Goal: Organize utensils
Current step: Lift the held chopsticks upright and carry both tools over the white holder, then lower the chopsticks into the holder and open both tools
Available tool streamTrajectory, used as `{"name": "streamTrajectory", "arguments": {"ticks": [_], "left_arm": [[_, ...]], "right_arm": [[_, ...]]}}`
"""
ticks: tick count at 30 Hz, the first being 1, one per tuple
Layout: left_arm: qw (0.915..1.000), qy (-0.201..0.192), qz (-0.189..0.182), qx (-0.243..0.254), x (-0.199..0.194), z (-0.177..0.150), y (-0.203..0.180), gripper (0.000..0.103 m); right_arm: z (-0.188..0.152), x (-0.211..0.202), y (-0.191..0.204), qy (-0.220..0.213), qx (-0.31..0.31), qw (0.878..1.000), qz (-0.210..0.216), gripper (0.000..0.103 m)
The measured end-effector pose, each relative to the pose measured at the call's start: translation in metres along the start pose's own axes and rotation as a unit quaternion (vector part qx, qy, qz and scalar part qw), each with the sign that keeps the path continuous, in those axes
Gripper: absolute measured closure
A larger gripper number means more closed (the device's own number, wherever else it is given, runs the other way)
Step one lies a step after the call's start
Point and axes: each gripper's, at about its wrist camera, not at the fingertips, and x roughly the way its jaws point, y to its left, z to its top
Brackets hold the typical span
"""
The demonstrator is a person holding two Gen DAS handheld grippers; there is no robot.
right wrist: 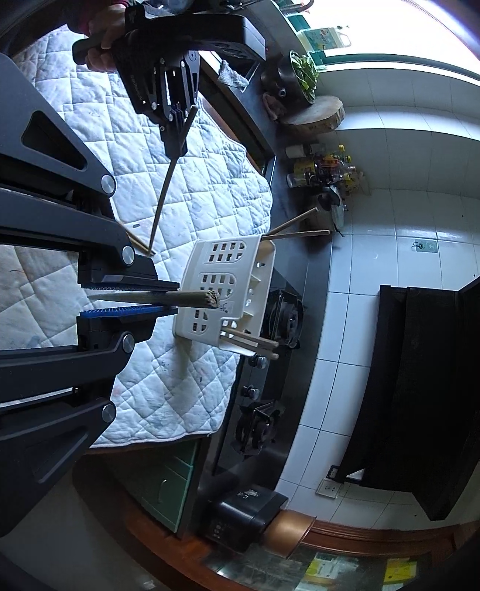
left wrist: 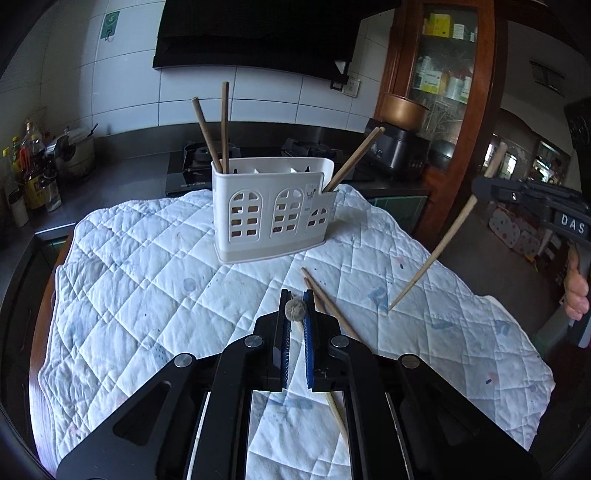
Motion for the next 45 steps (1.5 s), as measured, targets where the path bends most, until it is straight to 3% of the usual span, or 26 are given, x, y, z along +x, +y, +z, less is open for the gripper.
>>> {"name": "streamTrajectory", "arguments": {"ticks": [5, 10, 17, 26, 33, 45], "left_arm": [[0.9998, -0.003, -0.006, 0.02, 0.003, 0.025, 0.001, 0.098], [0.9991, -0.008, -0.004, 0.041, 0.006, 0.051, 0.001, 0.098], [0.9977, -0.04, -0.004, 0.054, -0.001, 0.093, 0.002, 0.098], [0.9873, -0.142, 0.028, 0.066, -0.022, 0.168, 0.001, 0.098], [0.9791, -0.184, 0.064, 0.057, -0.004, 0.199, 0.003, 0.098], [0.988, -0.133, 0.077, 0.017, 0.055, 0.187, 0.027, 0.098]], "right_arm": [[0.052, 0.001, -0.006, -0.019, 0.004, 1.0, 0.009, 0.096], [0.1, 0.006, -0.016, -0.051, 0.015, 0.999, -0.008, 0.096], [0.137, 0.029, -0.036, -0.076, 0.054, 0.995, -0.031, 0.096], [0.139, 0.081, -0.049, -0.053, 0.071, 0.994, -0.064, 0.096], [0.129, 0.107, -0.054, -0.035, 0.074, 0.995, -0.058, 0.096], [0.115, 0.125, -0.053, -0.006, 0.062, 0.997, -0.052, 0.096]]}}
